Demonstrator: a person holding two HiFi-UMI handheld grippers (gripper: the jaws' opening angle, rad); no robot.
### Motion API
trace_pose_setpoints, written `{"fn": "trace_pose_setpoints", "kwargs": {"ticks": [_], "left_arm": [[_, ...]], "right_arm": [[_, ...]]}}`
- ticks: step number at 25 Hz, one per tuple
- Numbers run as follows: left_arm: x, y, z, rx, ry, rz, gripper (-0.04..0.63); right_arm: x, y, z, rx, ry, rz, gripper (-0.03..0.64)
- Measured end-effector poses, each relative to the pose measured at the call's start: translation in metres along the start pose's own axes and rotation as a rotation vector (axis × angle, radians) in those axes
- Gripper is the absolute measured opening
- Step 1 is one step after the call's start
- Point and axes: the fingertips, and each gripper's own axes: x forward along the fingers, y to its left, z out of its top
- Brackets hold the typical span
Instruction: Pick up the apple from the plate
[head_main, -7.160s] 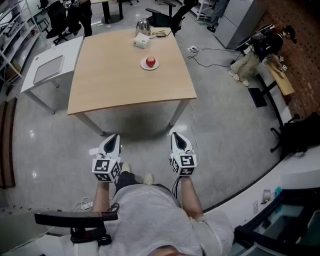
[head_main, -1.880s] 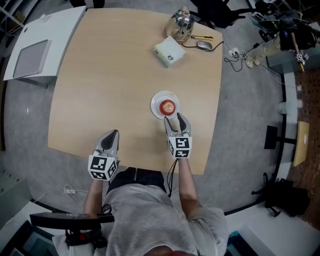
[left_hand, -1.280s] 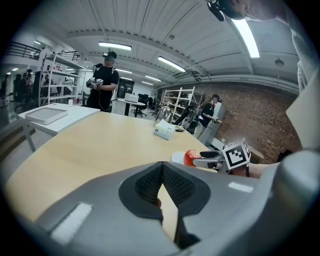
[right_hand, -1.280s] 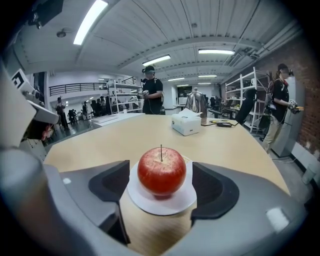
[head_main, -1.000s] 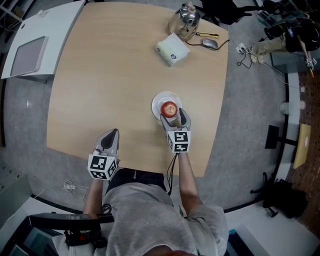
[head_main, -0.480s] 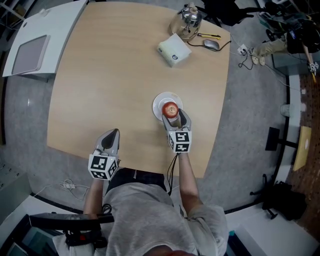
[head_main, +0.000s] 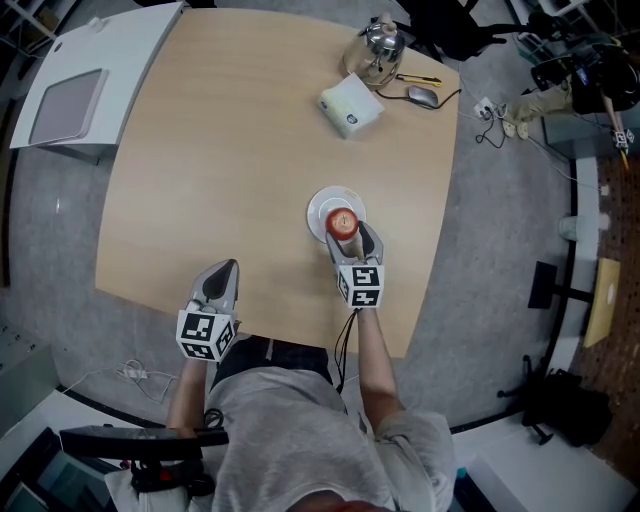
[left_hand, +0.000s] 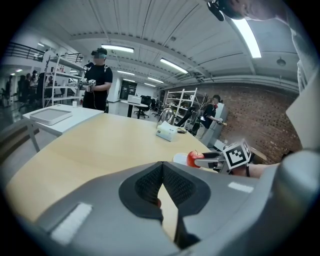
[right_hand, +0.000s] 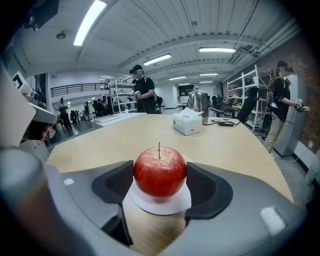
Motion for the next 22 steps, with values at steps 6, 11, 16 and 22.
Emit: {"fn": "trace_pose_setpoints", "kwargs": {"ticks": [6,11,16,22], "left_arm": [[-0.009,0.001,0.000,-0.008,-0.016,0.020,0.020],[-0.023,0.007,0.000,-0.017,-0.033,0.051,0.020],[-0.041,0.013,-0.002,-0.034,-0.054,0.087,0.020],[-0.063,0.021,-0.007,-0.053,-0.080,0.127,0.020]], "right_arm": [[-0.003,0.008,0.007,-0.016,-0.022,0.009,0.334],[-0.003,0.018,0.016,-0.030,-0.038,0.029,0.333],[-0.003,0.033,0.029,-0.061,-0.055,0.064,0.331],[-0.003,0.058,0.041,-0.097,-0.072,0.112,0.331]]}}
